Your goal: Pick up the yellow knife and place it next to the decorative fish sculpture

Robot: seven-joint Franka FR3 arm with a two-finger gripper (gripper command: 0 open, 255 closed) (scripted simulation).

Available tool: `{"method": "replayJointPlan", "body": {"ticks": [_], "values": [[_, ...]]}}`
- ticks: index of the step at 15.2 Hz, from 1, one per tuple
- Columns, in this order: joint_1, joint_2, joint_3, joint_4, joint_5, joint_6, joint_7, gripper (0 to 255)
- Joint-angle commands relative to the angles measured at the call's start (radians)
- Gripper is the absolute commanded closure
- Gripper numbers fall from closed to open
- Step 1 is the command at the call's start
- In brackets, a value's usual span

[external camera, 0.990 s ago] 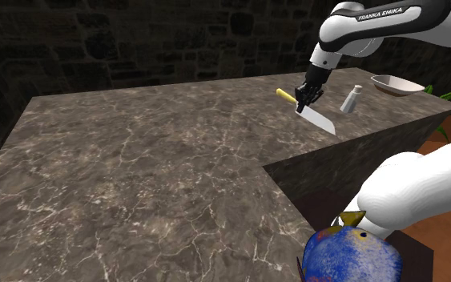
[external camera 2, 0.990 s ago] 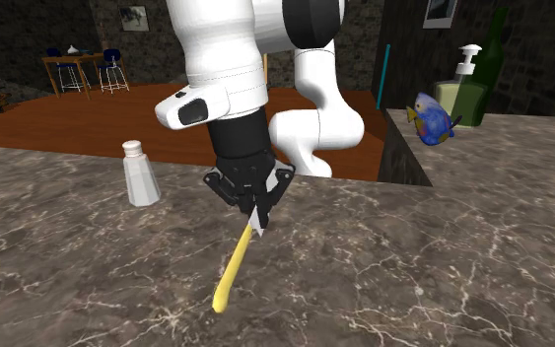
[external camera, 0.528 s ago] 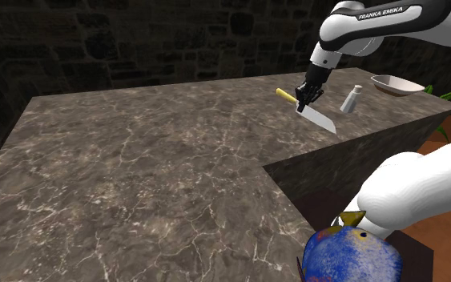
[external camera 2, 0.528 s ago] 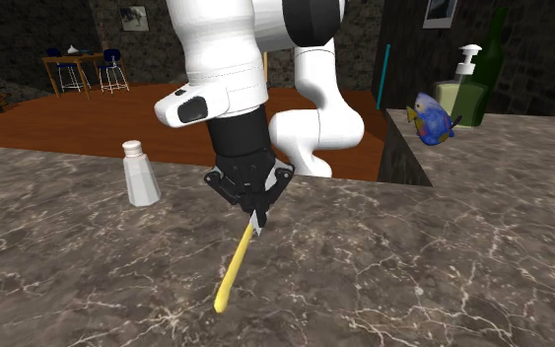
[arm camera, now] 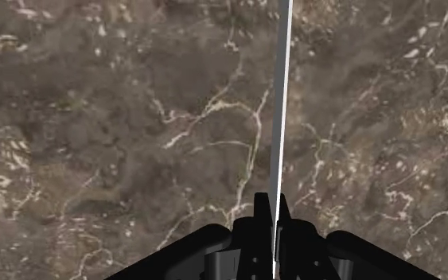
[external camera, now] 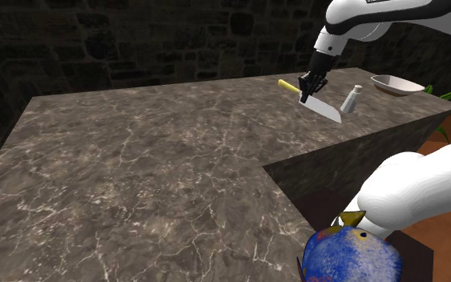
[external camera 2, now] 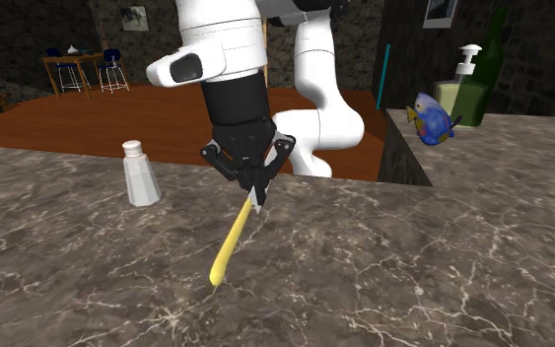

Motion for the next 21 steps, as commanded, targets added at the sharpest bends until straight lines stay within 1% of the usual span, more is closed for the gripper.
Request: {"method": "replayJointPlan", "body": {"ticks": [1, 21], "values": [[0.001, -0.003, 0.004, 0.024, 0.001, -0.027, 0.003, 255], [0.02, 0.037, 0.023, 0.324, 0.024, -0.288, 0.023, 255]]}}
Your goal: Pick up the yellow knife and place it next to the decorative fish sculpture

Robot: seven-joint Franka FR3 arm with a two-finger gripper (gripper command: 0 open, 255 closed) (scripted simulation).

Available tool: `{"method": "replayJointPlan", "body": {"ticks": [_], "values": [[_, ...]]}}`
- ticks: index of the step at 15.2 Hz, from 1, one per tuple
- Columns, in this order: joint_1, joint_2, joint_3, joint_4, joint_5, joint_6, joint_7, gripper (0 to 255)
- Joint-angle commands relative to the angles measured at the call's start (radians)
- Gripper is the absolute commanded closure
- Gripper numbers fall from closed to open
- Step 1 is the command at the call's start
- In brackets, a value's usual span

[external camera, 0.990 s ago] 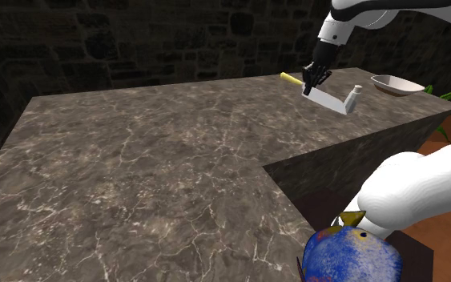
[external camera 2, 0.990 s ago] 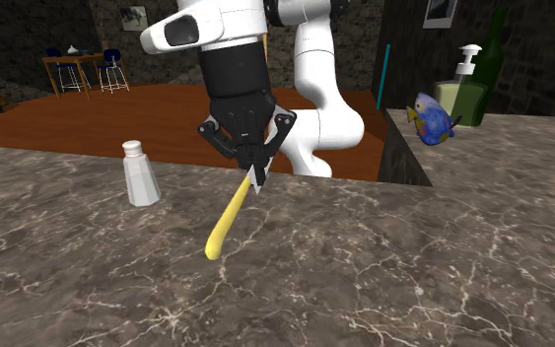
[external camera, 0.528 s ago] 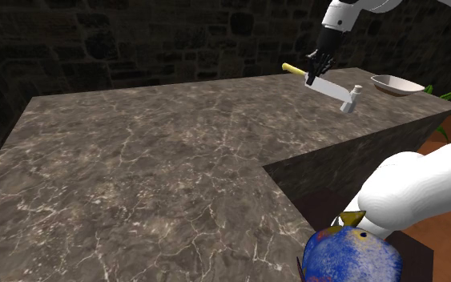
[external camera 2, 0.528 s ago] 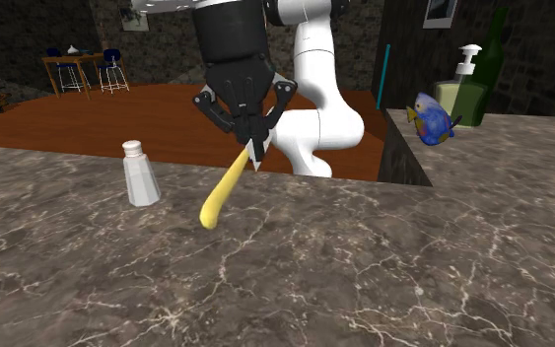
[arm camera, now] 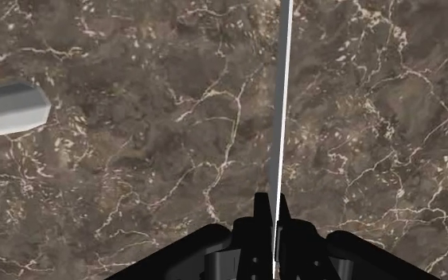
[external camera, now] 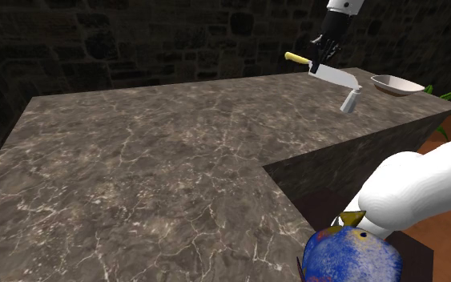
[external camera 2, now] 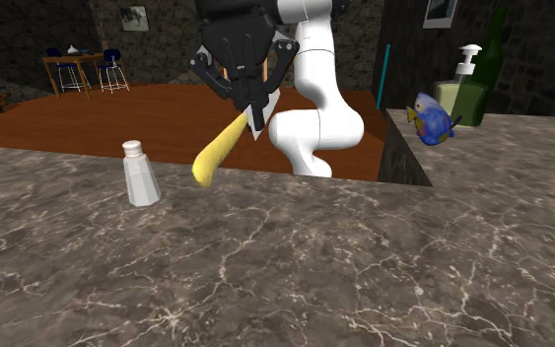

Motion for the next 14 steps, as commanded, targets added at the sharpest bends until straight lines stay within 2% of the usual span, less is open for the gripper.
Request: {"method": "replayJointPlan", "body": {"ticks": [1, 7, 14], "values": [[0.002, 0.006, 0.0, 0.03, 0.002, -0.025, 0.001, 255], [0.009, 0.036, 0.0, 0.138, 0.012, -0.103, 0.003, 255], [0.025, -0.121, 0.15, -0.008, 0.047, -0.104, 0.177, 255]]}}
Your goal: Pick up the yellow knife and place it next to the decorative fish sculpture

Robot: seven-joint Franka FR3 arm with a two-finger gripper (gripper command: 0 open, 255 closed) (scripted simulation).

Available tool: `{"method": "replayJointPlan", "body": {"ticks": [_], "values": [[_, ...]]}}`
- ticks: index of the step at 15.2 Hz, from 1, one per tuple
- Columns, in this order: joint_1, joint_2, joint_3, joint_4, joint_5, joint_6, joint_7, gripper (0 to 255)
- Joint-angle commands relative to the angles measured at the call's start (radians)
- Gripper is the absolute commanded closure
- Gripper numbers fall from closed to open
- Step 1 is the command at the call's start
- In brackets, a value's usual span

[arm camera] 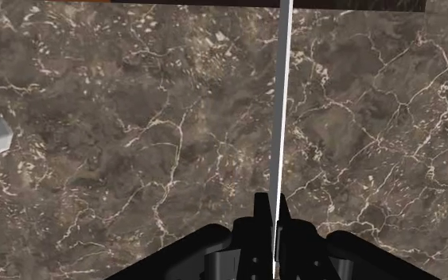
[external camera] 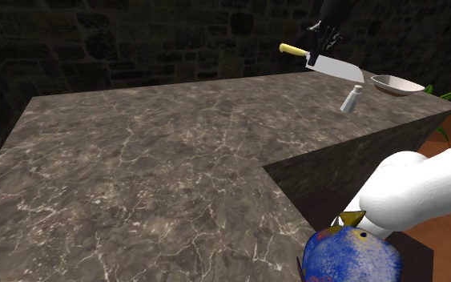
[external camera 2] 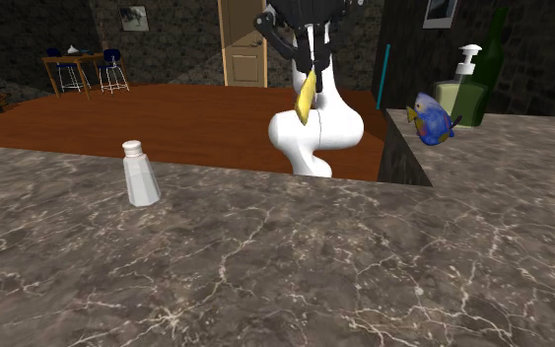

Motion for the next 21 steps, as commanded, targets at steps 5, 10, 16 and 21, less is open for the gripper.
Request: {"method": "replayJointPlan", "body": {"ticks": [5, 10, 16, 21], "values": [[0.02, -0.106, 0.125, -0.09, 0.058, -0.006, 0.143, 255], [0.043, -0.164, 0.232, -0.133, 0.123, -0.006, 0.262, 255], [0.074, -0.198, 0.362, -0.149, 0.209, 0.002, 0.405, 255], [0.098, -0.197, 0.475, -0.134, 0.281, 0.017, 0.525, 255]]}}
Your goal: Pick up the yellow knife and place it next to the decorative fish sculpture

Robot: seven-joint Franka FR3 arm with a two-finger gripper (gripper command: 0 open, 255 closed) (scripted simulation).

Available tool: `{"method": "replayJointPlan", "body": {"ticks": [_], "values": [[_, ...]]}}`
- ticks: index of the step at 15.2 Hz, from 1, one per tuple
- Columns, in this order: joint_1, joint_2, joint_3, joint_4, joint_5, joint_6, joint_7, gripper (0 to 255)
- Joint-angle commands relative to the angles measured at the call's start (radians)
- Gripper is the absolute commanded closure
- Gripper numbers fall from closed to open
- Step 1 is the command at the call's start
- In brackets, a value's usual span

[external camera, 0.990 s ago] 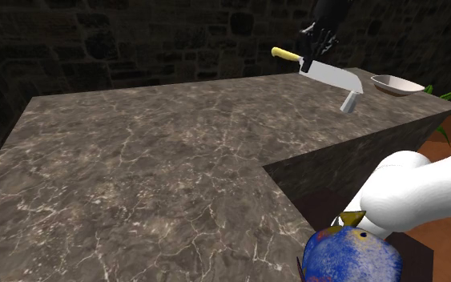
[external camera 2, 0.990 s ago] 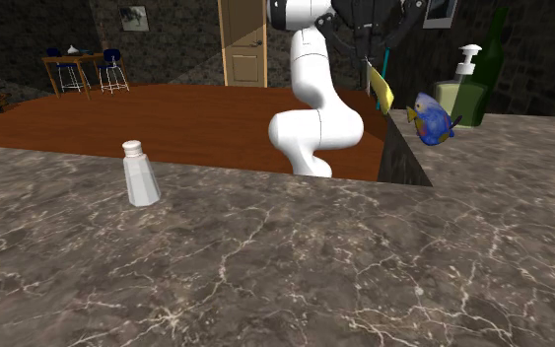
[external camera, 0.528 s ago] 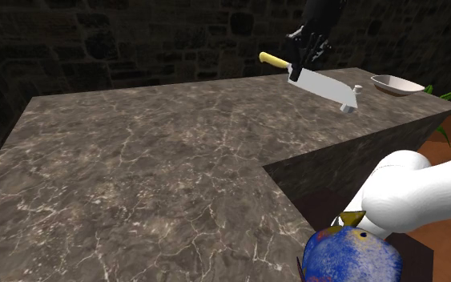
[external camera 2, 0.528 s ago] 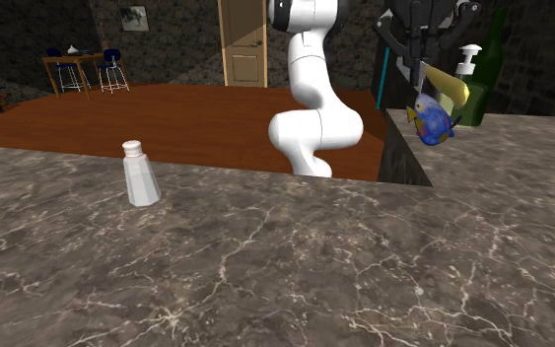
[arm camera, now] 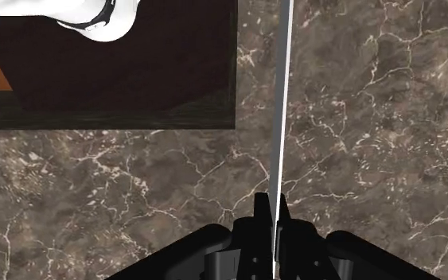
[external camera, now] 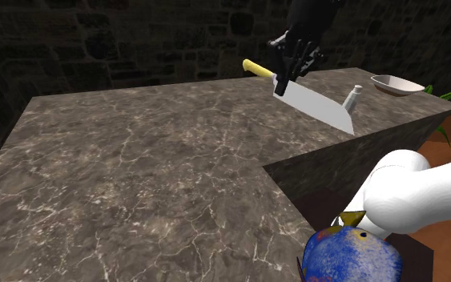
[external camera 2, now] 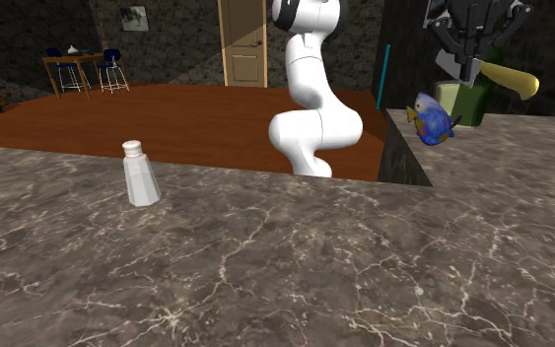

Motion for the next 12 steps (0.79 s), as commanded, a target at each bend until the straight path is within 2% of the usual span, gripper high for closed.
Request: {"method": "replayJointPlan", "body": {"ticks": [1, 12], "values": [[0.007, 0.012, 0.047, 0.021, 0.028, 0.005, 0.051, 255], [0.019, 0.12, 0.317, 0.159, 0.14, 0.066, 0.319, 255]]}}
